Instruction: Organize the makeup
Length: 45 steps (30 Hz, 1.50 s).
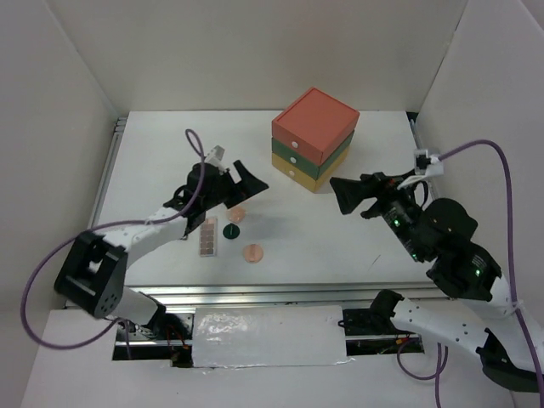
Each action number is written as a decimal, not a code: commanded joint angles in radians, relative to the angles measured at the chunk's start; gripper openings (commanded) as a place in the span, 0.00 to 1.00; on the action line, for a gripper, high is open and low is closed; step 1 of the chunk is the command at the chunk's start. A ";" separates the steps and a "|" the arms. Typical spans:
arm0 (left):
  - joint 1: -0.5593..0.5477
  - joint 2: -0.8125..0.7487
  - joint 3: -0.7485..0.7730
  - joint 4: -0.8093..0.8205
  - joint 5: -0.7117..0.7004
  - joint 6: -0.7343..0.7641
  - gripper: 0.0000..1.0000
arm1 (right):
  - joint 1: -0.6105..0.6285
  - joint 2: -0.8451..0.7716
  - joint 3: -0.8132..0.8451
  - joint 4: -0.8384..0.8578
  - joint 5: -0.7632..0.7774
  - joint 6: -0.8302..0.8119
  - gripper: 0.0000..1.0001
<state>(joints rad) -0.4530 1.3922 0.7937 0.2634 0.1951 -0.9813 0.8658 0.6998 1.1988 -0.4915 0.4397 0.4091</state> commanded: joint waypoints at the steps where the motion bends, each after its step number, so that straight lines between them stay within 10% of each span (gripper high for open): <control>1: -0.047 0.210 0.140 0.390 -0.009 -0.121 0.99 | -0.002 -0.058 -0.108 0.030 -0.117 0.056 1.00; 15: -0.062 0.726 0.453 0.671 -0.031 -0.254 0.88 | -0.002 -0.174 -0.179 -0.016 -0.315 0.056 1.00; 45: -0.050 0.849 0.558 0.602 -0.043 -0.257 0.39 | -0.002 -0.174 -0.216 0.014 -0.329 0.023 1.00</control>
<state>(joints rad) -0.5068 2.2200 1.3491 0.8448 0.1692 -1.2419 0.8631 0.5194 0.9890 -0.5091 0.1085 0.4511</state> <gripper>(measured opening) 0.399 0.996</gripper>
